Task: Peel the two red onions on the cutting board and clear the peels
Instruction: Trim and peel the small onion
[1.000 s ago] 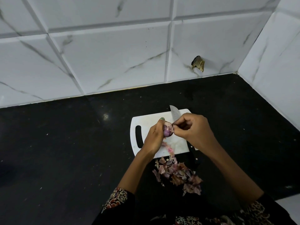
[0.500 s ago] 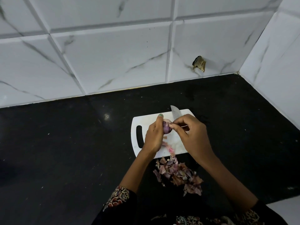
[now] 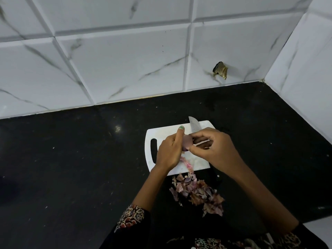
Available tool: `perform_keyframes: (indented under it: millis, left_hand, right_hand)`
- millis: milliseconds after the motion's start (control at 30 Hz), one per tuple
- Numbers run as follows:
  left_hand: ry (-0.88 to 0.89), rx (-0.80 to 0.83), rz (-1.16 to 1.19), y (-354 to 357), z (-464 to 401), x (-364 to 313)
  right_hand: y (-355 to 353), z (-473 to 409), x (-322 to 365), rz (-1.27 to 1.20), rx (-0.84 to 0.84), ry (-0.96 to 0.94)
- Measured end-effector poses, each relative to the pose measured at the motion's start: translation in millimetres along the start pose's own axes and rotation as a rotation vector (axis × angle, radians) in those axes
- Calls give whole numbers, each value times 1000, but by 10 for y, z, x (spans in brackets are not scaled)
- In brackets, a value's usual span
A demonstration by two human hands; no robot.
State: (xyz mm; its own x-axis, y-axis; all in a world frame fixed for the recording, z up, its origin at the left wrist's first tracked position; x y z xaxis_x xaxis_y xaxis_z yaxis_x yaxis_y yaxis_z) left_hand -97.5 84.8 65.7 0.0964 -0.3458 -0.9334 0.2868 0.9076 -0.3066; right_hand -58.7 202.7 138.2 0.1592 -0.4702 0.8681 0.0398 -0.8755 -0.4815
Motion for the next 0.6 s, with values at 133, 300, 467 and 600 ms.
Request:
perform_keyframes:
  millis: [133,300,467,600]
  left_hand:
    - [24,45,-60,32,-25,-14]
    - [13,120,-68,74,-20,9]
    - [40,124,-43,103,-24,24]
    - [33,41,-4,23,-64,83]
  right_hand:
    - [-2,-36,27,82,9,-29]
    - [1,-78,21,121,81,-28]
    - [-33,-76,-26,131,48,-48]
    - [6,-29,18,48,27,-75]
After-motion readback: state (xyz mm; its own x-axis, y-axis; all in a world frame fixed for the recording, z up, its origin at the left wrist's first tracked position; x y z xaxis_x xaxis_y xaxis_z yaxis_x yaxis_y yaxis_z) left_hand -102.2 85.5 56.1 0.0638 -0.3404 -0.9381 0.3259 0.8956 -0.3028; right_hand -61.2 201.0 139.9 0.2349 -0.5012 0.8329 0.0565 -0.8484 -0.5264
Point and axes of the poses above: each hand's wrist, its own z-axis away from the middle knuckle, its own y-axis out of the palm, x = y × z, the point moved 10 cm from there along -z, towards the middle knuckle, and after that the axes turned 6 degrees about x, right-handed, at the moved point
